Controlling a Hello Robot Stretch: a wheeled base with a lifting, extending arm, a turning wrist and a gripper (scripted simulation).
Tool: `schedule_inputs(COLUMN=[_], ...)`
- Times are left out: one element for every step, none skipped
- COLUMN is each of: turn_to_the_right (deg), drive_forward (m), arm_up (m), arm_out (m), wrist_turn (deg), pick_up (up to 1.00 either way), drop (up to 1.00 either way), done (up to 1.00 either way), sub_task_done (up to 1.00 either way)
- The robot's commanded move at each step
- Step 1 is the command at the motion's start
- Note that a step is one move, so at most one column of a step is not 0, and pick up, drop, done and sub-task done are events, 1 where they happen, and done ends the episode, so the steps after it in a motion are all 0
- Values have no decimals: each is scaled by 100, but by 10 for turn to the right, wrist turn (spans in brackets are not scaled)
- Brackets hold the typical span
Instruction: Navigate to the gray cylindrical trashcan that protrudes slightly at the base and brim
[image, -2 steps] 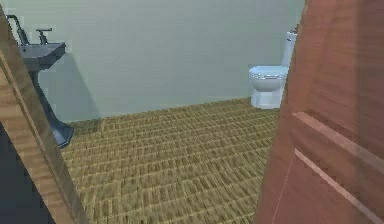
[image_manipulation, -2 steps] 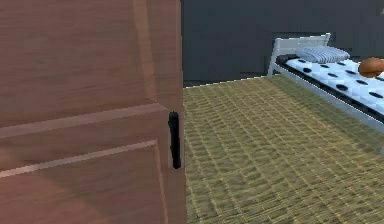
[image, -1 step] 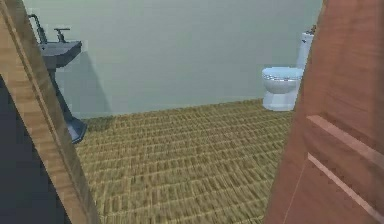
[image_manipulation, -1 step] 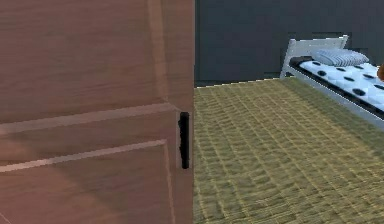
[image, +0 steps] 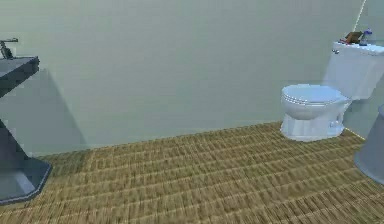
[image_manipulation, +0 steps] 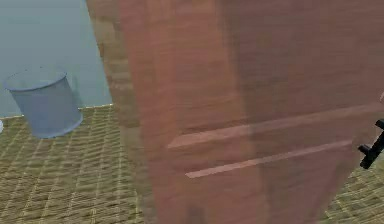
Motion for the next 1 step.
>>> schedule_inputs(turn_to_the_right=[270], drive_forward=[0], arm_up=[0], arm_out=[0], wrist_turn=[0], pick_up=[0], drop=[0], done=[0], sub_task_done=[0])
